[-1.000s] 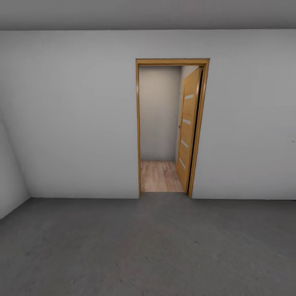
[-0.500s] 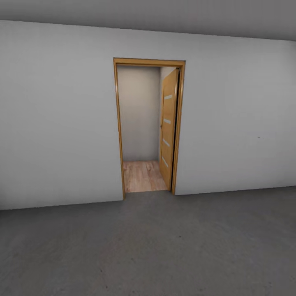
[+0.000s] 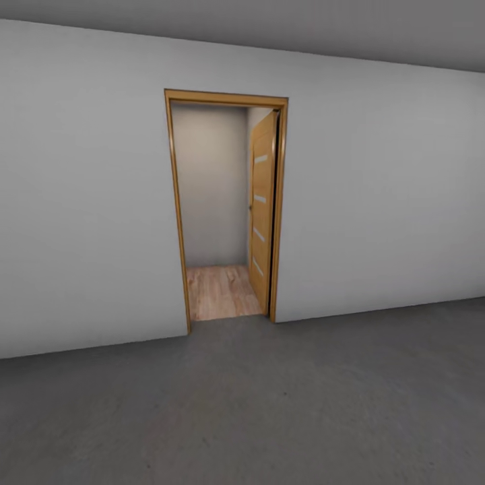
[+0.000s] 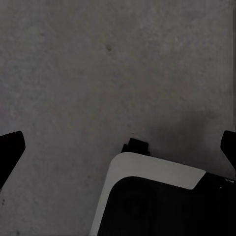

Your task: Move the two storage containers from the living room to the garage. In the garage, place one container on the floor and stack the other container on top of it (either order is fine).

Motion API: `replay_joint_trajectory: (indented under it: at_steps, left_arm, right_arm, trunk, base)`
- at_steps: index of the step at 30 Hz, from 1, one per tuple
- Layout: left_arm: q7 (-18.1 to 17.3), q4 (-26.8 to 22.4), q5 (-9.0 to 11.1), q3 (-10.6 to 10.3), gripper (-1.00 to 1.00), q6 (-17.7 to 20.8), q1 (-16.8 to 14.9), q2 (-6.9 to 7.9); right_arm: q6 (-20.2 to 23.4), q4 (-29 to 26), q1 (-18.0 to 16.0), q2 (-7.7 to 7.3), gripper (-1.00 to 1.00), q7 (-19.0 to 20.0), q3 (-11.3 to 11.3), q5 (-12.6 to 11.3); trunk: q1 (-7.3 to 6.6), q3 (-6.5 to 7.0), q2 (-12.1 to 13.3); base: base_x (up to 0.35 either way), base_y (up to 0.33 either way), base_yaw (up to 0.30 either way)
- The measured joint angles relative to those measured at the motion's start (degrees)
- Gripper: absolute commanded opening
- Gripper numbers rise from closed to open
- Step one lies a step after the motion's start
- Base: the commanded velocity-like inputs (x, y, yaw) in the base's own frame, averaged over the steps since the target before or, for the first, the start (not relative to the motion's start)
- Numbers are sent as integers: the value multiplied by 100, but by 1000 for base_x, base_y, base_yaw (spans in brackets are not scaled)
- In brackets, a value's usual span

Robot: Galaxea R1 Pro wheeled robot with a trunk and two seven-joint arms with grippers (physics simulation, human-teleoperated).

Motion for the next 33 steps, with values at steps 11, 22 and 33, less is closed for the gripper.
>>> replay_joint_trajectory:
  at_steps: [11, 22, 33]
  left_arm:
    - [60, 0, 10, 5, 100, -9, 1, 0]
    - [71, 0, 10, 5, 100, -10, 0, 0]
    - [71, 0, 10, 0, 100, -5, 0, 0]
  right_arm:
    - [1, -2, 0, 16, 100, -5, 3, 1]
    - [1, -2, 0, 15, 100, -10, 3, 2]
    - [0, -4, 0, 42, 100, -68, 3, 2]
  trunk:
    - [0, 0, 0]
    - [0, 0, 0]
    - [0, 0, 0]
  base:
    - [316, 0, -1]
    - [316, 0, 0]
    - [316, 0, 0]
